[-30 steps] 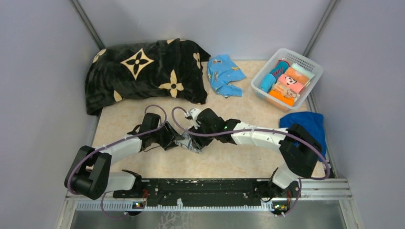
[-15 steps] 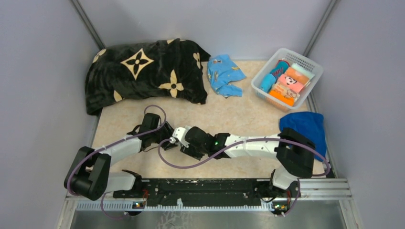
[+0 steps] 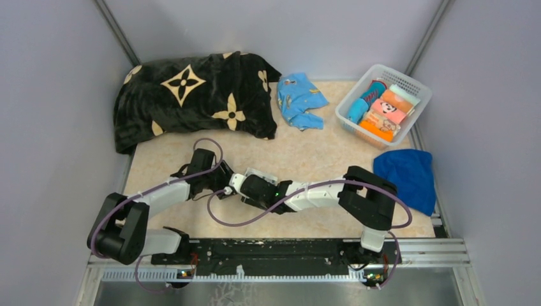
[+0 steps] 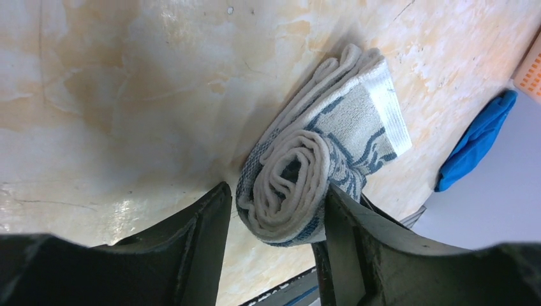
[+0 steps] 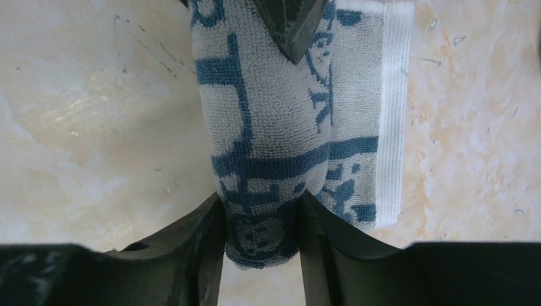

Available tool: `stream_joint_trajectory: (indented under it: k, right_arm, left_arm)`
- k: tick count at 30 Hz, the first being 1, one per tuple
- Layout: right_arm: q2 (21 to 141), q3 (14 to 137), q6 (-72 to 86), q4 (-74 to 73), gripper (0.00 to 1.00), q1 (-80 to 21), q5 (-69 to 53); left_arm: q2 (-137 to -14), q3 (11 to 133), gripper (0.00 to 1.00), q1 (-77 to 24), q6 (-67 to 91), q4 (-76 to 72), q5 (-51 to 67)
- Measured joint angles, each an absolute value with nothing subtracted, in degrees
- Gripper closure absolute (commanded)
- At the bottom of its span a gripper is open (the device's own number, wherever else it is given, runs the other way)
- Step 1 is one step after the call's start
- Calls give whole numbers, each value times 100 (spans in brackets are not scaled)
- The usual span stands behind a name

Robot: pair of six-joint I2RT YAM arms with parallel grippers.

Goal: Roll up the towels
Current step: Roll the towel at the center of the board.

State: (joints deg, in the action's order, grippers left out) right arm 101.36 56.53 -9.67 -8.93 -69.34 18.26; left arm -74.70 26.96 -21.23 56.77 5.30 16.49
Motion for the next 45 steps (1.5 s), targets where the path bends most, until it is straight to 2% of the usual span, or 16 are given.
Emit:
stream_joint_trajectory:
  k: [5,9,15,22,31,35,40,45]
  right_arm:
    - [10200,5784,-943,-1028,82,-6893,1833]
    - [10195,5979,-781,-1256,91,-6628,1194]
    - [10184,6128,-141,-1382,93,-6003,-311]
    - [10525,6125,950,-958,94,-5236,-2646]
    - [11306,5874,2423,246,94,-4571,-5006]
    - [11465,5808,2775,526,87,-4449,-5363]
    - [11358,5815,2757,349,60,-4460,-5157]
    - [10722,5817,2252,-395,49,-4670,-4062]
  left_arm:
    - [-7391,2821,28,-2123,5568,779,1461]
    - [-6995,2838,21,-2121,5487,1199,1109]
    - [-6145,2838,18,-2121,5393,1763,766]
    - [-5704,2657,17,-2121,5426,1861,967]
    - [-6110,2386,28,-2121,5596,1278,1505]
    - [-6517,2386,37,-2121,5640,980,1568]
    - [-6997,2394,42,-2121,5706,685,1619]
    - [-7214,2464,42,-2121,5723,532,1695]
